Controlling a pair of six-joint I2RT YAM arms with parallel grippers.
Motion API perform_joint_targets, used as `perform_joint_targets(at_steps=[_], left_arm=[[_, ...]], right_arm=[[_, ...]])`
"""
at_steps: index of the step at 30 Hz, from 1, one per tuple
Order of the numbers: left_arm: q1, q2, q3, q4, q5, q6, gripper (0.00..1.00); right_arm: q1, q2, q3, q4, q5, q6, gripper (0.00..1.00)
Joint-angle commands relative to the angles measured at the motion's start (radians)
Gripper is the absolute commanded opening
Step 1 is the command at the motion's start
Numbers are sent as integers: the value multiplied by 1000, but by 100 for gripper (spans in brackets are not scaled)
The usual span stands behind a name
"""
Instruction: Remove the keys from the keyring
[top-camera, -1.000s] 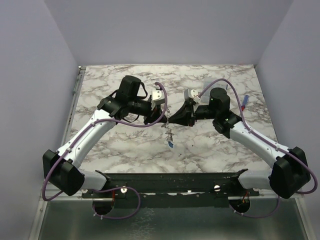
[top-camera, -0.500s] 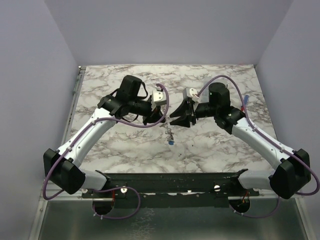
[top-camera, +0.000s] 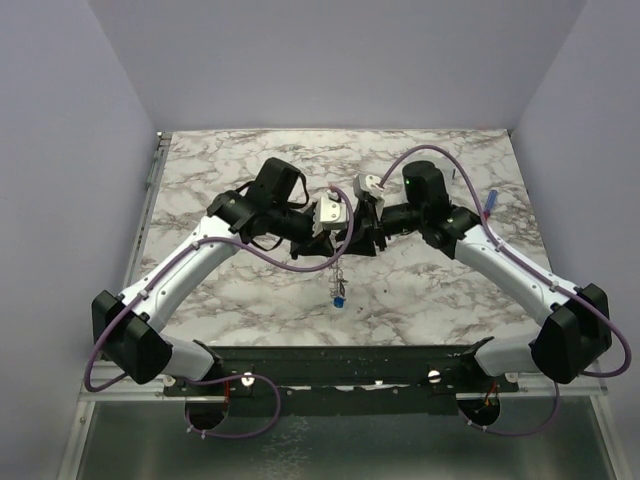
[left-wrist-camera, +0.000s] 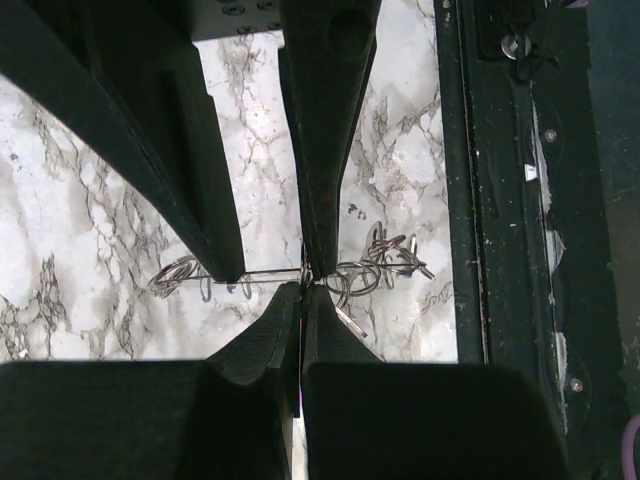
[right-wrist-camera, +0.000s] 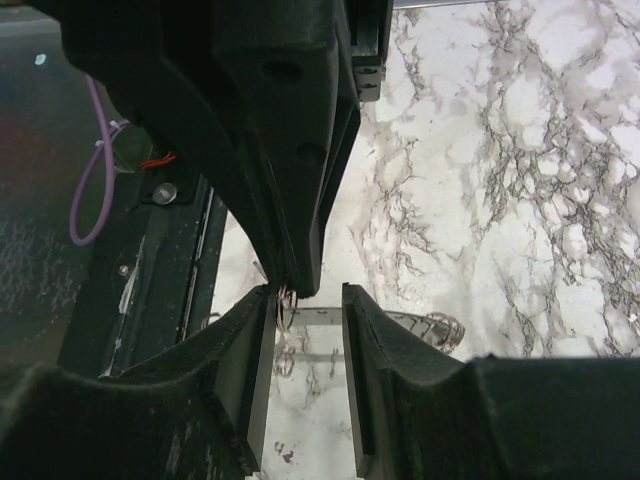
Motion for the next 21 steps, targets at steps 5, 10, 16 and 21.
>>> perform_joint_targets(at_steps=[5, 10, 16, 21], left_arm=[[-26, 26, 68, -5, -34, 28, 0], [-26, 32, 76, -3, -31, 24, 0], [-26, 29, 72, -3, -27, 20, 0], [-25, 30, 74, -2, -24, 11, 0]], right_arm=[[20, 19, 73, -108, 15, -36, 37], [28, 23, 65, -141, 38, -78, 28], [29, 17, 62, -174, 56, -109, 14], [29, 12, 63, -179, 77, -112, 0]])
